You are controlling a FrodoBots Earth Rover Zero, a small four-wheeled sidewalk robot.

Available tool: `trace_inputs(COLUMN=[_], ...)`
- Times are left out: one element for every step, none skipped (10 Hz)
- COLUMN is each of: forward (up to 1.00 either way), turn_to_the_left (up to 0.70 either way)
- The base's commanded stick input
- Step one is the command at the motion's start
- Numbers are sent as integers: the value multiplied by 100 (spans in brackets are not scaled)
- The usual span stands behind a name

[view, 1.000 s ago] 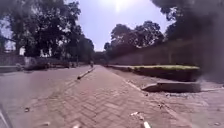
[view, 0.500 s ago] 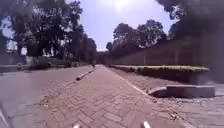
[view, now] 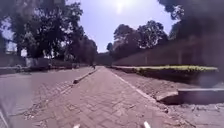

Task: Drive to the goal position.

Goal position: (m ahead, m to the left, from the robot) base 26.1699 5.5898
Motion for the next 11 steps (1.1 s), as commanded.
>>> trace_inputs(forward=[70, 70, 70, 70, 70, 70, 70, 70, 70, 70, 70], turn_to_the_left=[35, 35, 0, 0, 0, 0, 35, 35, 0, 0, 0])
